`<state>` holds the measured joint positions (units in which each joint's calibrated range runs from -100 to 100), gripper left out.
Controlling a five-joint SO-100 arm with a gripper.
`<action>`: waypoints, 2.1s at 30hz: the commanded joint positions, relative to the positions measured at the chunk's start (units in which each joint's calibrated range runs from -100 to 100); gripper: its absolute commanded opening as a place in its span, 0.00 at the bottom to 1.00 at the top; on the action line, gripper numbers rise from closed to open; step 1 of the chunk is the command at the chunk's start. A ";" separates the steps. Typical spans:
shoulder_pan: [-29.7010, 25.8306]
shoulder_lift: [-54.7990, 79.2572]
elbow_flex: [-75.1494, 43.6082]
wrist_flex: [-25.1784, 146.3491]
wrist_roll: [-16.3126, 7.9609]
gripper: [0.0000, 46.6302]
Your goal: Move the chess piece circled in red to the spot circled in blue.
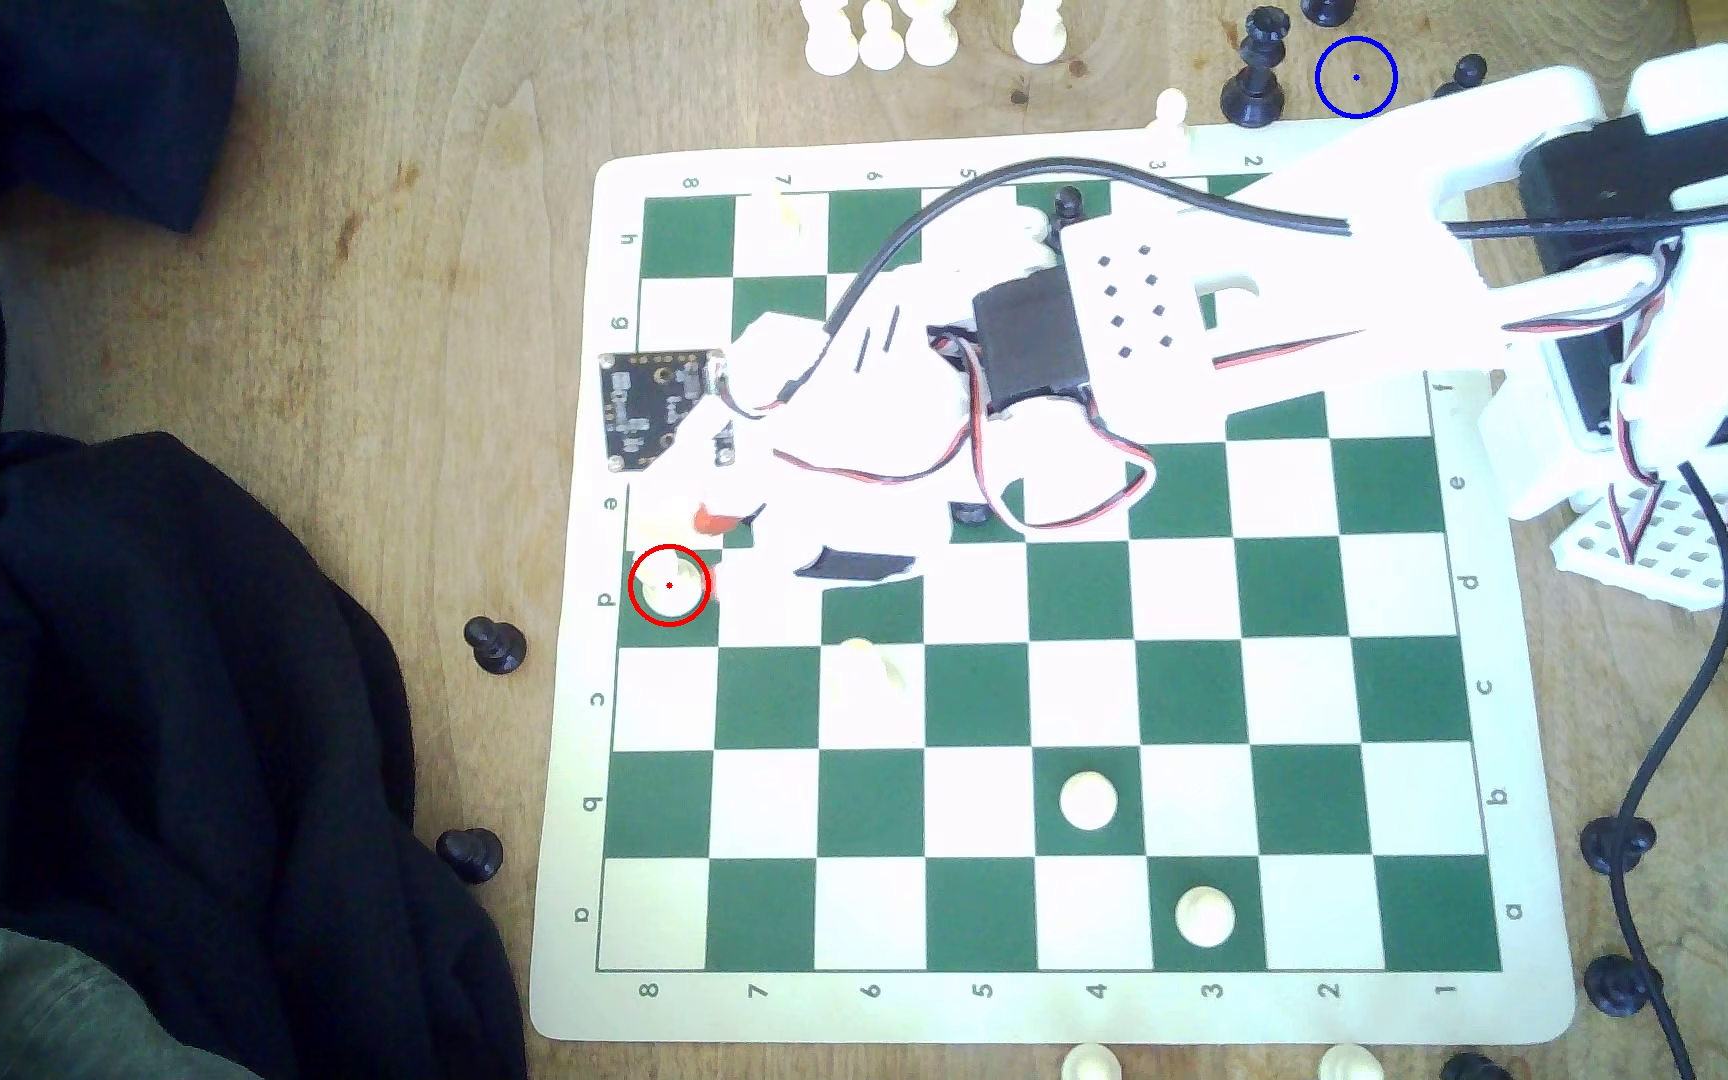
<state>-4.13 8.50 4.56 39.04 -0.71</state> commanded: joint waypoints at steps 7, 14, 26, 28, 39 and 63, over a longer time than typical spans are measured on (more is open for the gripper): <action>0.34 7.54 -15.35 1.58 0.15 0.37; 1.51 12.38 -21.70 3.71 0.39 0.42; 2.21 17.56 -25.51 4.04 1.47 0.41; 2.37 18.24 -25.69 4.04 1.56 0.41; 2.60 18.58 -26.78 3.95 1.71 0.39; 2.68 17.90 -29.50 5.18 1.86 0.39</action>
<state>-1.77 28.95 -19.84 44.06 0.81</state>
